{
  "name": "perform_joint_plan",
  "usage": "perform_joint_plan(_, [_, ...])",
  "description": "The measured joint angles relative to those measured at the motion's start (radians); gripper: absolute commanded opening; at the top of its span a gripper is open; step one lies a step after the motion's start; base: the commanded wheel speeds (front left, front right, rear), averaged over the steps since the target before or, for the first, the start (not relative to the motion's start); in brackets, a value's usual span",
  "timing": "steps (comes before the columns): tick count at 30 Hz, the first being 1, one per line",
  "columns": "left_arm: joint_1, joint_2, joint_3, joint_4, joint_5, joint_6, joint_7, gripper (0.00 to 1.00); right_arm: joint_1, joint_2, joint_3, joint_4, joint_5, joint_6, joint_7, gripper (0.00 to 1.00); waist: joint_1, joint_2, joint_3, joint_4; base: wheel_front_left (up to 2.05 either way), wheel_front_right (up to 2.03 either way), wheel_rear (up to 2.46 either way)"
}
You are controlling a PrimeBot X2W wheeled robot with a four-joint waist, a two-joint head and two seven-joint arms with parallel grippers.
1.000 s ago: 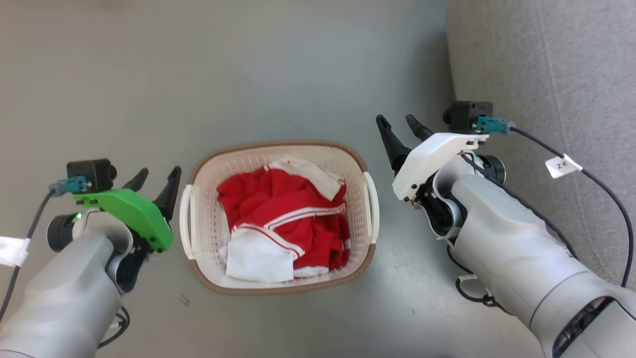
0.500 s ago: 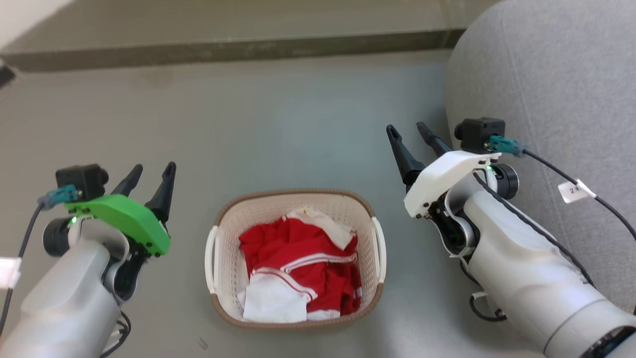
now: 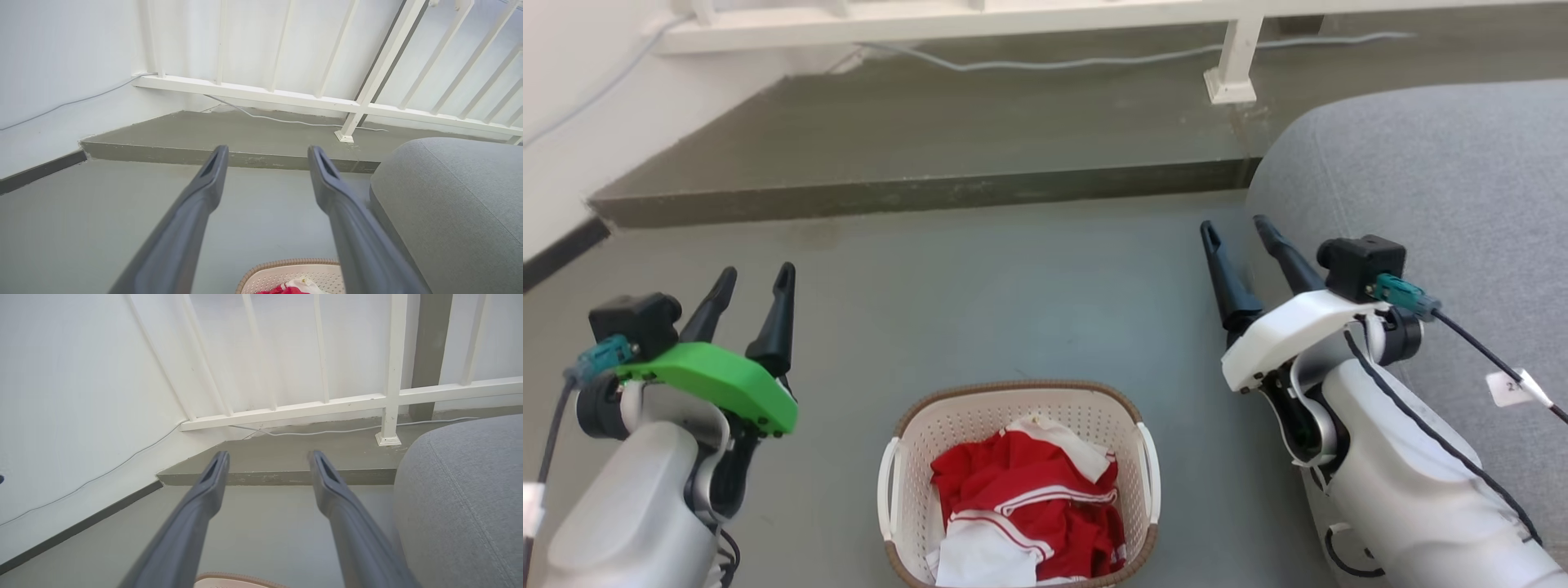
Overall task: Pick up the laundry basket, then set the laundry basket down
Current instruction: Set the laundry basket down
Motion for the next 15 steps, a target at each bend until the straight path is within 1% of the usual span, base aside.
perform_joint_plan(2, [0.027, 0.000, 0.014, -0.034, 0.039, 0.005, -0.001, 1.00, 0.018, -0.004, -0.023, -0.032, -0.030, -0.009, 0.000, 1.00, 0.0000, 0.0000, -0.013, 0.000, 0.00, 0.00, 0.00])
perform_joint_plan(4, [0.055, -0.003, 0.033, -0.065, 0.058, 0.014, -0.002, 1.00, 0.040, -0.011, -0.043, -0.058, -0.051, -0.010, 0.000, 1.00, 0.0000, 0.0000, -0.022, 0.000, 0.00, 0.00, 0.00])
perform_joint_plan(6, [0.081, -0.006, 0.068, -0.097, 0.077, 0.022, -0.002, 1.00, 0.068, -0.016, -0.071, -0.083, -0.069, -0.019, 0.000, 1.00, 0.0000, 0.0000, -0.028, 0.001, 0.00, 0.00, 0.00])
perform_joint_plan(8, [0.104, -0.006, 0.101, -0.136, 0.104, 0.026, -0.002, 1.00, 0.099, -0.020, -0.093, -0.107, -0.087, -0.020, 0.000, 1.00, 0.0000, 0.0000, -0.030, 0.003, 0.00, 0.00, 0.00])
perform_joint_plan(11, [0.129, -0.010, 0.140, -0.189, 0.128, 0.027, -0.002, 1.00, 0.136, -0.018, -0.111, -0.133, -0.106, -0.020, 0.000, 1.00, 0.0000, 0.0000, -0.026, 0.003, 0.00, 0.00, 0.00])
perform_joint_plan(12, [0.138, -0.014, 0.148, -0.202, 0.138, 0.027, -0.002, 1.00, 0.149, -0.017, -0.116, -0.139, -0.113, -0.026, 0.000, 1.00, 0.0000, 0.0000, -0.026, 0.004, 0.00, 0.00, 0.00])
perform_joint_plan(15, [0.177, -0.027, 0.165, -0.231, 0.169, 0.034, -0.002, 1.00, 0.177, -0.014, -0.125, -0.158, -0.141, -0.027, 0.000, 1.00, 0.0000, 0.0000, -0.025, 0.005, 0.00, 0.00, 0.00])
